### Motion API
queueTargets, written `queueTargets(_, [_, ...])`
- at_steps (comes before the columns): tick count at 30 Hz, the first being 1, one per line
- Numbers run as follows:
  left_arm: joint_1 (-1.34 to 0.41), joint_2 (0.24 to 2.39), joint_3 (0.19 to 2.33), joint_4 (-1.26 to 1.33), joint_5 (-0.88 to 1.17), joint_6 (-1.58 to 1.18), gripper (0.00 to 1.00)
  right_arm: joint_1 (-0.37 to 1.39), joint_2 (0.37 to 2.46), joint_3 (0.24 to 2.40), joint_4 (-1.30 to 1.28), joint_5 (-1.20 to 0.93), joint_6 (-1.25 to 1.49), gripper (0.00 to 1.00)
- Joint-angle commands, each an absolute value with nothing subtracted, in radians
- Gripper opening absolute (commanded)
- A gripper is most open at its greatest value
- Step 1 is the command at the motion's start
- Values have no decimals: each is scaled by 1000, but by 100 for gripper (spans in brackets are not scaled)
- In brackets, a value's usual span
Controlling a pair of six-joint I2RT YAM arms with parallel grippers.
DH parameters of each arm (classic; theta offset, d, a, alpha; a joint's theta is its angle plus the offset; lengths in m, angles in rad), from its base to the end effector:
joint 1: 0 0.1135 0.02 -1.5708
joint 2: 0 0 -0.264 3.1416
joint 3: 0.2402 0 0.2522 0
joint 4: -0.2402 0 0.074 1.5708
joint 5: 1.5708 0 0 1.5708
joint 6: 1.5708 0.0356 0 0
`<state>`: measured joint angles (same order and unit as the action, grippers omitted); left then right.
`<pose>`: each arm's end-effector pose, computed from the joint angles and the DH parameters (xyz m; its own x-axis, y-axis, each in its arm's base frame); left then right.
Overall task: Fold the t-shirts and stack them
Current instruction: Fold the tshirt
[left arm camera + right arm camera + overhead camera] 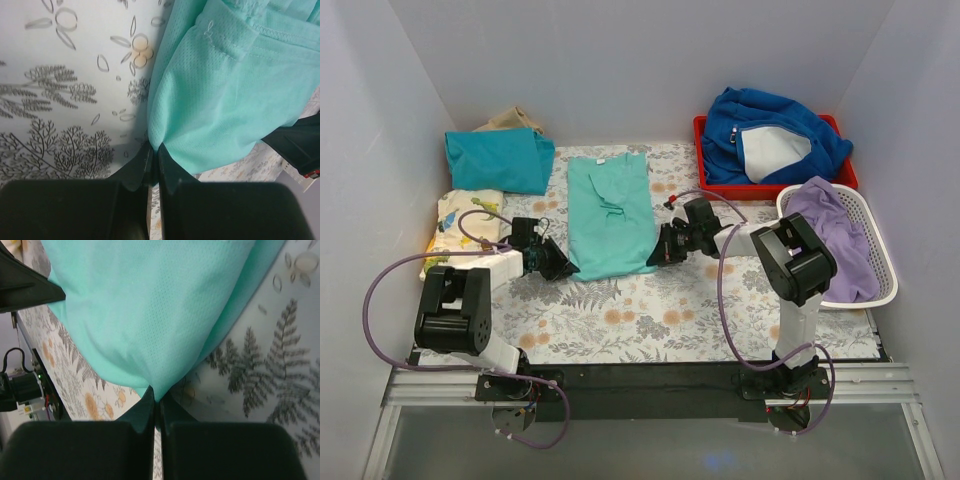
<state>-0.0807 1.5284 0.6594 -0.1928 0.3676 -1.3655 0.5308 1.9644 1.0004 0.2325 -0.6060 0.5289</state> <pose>0.2631 -0.0341 0.1353 -0.4220 -0.8824 0.2079 -0.8012 0.2557 -0.5410 0.3235 0.2134 0.1213 -0.8918 -0.0425 -0.4505 -0.3841 0.5974 0.7040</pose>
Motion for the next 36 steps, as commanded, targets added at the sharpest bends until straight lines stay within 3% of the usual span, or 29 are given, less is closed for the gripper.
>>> queueTargets(1, [-86, 1482, 601, -272, 399, -1371, 0, 535, 1881, 931, 199, -598, 491, 1])
queueTargets(10, [-127, 1347, 519, -291, 462, -1419, 0, 549, 1654, 718, 132, -548, 459, 1])
queueTargets(21, [-343, 1132, 463, -356, 367, -1546, 0, 597, 1347, 513, 2, -396, 462, 1])
queueTargets(28, [-390, 980, 396, -388, 338, -1607, 0, 618, 1172, 416, -83, -330, 497, 1])
queueTargets(29, [-390, 971, 394, -390, 337, -1612, 14, 620, 1132, 410, -90, -319, 497, 12])
queueTargets(31, [-396, 962, 402, -391, 345, -1615, 30, 620, 1092, 403, -110, -276, 494, 21])
queueTargets(32, [-397, 960, 406, -405, 330, -1612, 41, 620, 1059, 405, -117, -255, 497, 39])
queueTargets(33, [-400, 962, 410, -413, 321, -1612, 47, 618, 1046, 408, -126, -212, 497, 44])
queueTargets(36, [-403, 969, 410, -416, 311, -1617, 54, 618, 1022, 449, -187, -134, 489, 59])
